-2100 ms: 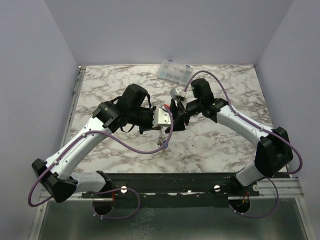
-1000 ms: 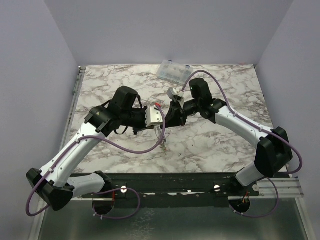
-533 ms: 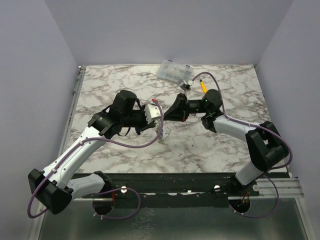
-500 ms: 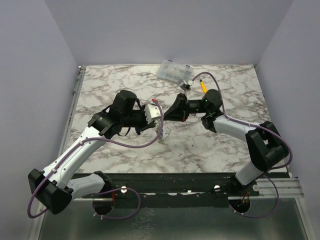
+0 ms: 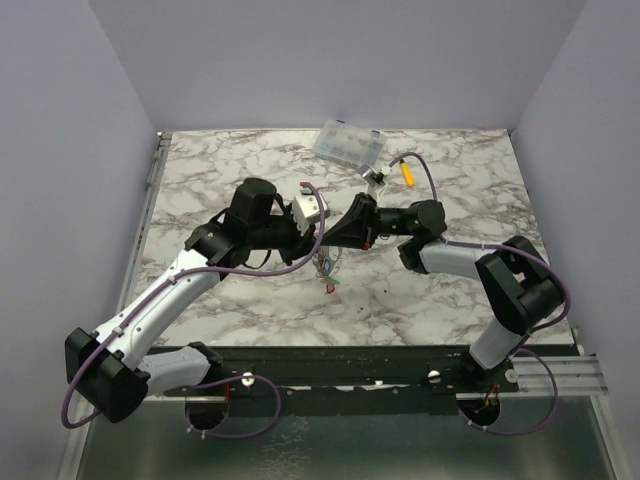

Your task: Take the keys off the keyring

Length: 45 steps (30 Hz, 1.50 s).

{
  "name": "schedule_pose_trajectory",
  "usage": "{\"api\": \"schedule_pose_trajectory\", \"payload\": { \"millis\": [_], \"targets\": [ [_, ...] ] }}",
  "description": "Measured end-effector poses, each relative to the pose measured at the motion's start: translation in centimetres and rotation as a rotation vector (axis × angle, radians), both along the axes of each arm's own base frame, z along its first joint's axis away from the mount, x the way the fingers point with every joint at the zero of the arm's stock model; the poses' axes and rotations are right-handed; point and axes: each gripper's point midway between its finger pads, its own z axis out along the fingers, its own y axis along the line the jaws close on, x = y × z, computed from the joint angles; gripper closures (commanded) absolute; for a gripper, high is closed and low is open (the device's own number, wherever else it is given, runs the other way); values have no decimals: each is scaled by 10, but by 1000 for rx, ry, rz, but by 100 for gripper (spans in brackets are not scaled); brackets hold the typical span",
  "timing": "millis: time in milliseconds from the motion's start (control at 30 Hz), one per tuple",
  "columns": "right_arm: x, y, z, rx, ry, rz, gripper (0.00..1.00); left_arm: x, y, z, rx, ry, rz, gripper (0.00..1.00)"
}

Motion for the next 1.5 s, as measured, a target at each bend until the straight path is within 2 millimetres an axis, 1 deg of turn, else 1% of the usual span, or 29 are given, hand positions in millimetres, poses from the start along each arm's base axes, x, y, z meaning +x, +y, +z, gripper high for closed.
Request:
{"api": "schedule_pose_trajectory", "payload": {
  "millis": [167,333,400,500,600,667,800,967,1133,1233,1267,1333,1433,1467,1500],
  "targets": [
    [-3,0,-4,9,4,3,99,-1,0,1,-11,16,-3,100],
    [-1,-5,-11,-1,-6,-17,99,1,9,4,9,-6,1,100],
    [0,-9,-14,-6,-13,-25,99,0,13,10,12,-42,-6,100],
    [3,-16,-18,-16,-17,-34,96,0,17,22,6,-96,-13,100],
    [3,-19,-24,-30,-19,-35,97,2,18,37,-4,-152,-22,100],
    [4,-20,-27,-38,-27,-34,99,3,17,42,-4,-178,-30,100],
    [3,-21,-30,-48,-56,-37,99,5,18,44,3,-199,-40,100],
    [0,-22,-27,-52,-95,-34,99,9,20,41,23,-206,-26,100],
    [0,-25,-22,-61,-118,-47,99,20,25,24,75,-161,38,100],
    [3,-30,-18,-63,-121,-64,99,31,32,8,124,-100,99,100],
    [5,-33,-17,-64,-121,-73,99,39,36,-1,148,-64,129,100],
    [10,-38,-15,-65,-120,-91,99,55,47,-15,179,-15,187,100],
    [15,-44,-11,-67,-120,-113,99,79,73,-46,234,83,292,100],
    [16,-46,-10,-69,-118,-119,99,88,84,-58,254,115,334,100],
    [17,-48,-9,-71,-117,-124,99,93,93,-67,270,140,362,100]
  ]
}}
